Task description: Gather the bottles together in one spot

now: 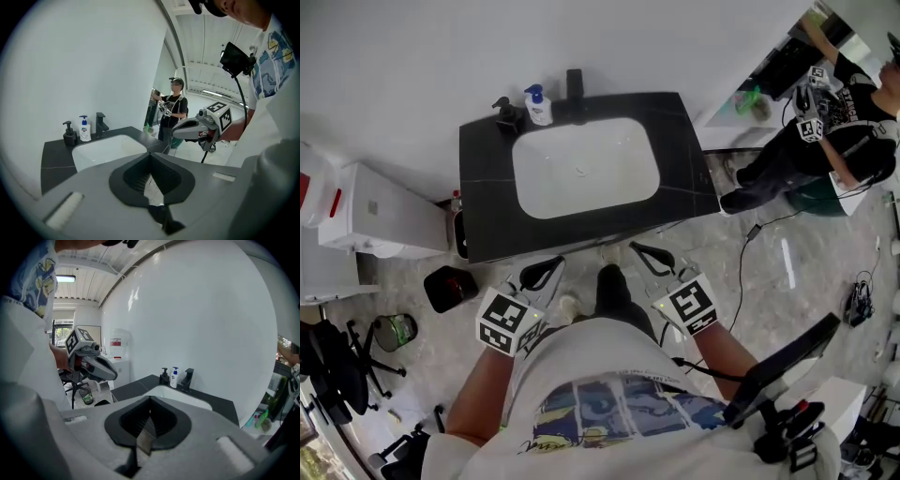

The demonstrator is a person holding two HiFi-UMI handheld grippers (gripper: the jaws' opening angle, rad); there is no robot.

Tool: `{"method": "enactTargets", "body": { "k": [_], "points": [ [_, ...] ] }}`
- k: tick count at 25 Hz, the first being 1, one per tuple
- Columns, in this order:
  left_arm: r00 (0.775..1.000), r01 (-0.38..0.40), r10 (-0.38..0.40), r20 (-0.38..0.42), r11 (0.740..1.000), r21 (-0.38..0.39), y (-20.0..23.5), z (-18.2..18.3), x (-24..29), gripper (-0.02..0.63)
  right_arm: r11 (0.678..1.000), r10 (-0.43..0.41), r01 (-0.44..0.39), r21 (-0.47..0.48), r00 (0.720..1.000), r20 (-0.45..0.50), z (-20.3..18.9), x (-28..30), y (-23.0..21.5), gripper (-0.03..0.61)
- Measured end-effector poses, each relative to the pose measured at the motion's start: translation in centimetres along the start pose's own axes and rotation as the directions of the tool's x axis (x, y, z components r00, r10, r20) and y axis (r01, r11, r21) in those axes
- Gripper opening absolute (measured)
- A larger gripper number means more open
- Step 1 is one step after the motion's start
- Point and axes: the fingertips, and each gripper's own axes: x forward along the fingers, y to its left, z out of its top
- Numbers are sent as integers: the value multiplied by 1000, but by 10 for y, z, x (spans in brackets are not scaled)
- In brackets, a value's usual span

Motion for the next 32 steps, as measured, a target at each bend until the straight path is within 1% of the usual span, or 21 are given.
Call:
{"method": "enactTargets", "body": {
  "k": [6,19,25,32],
  "points": [
    [1000,-1,1,9,1000,3,0,-1,-5,2,1000,-2,2,-4,1000,6,3,-3,7,2],
    [1000,-30,30,0,999,-23,1,-14,-20,2,996,71,-72,-51,997,-27,6,9,28,2],
    [999,-37,37,-1,999,-35,3,-15,-21,2,993,90,-92,-78,996,-28,14,16,26,2],
    [999,-33,33,14,999,-14,-1,-3,-17,2,991,90,-93,-100,995,-34,23,11,20,2]
  ]
}}
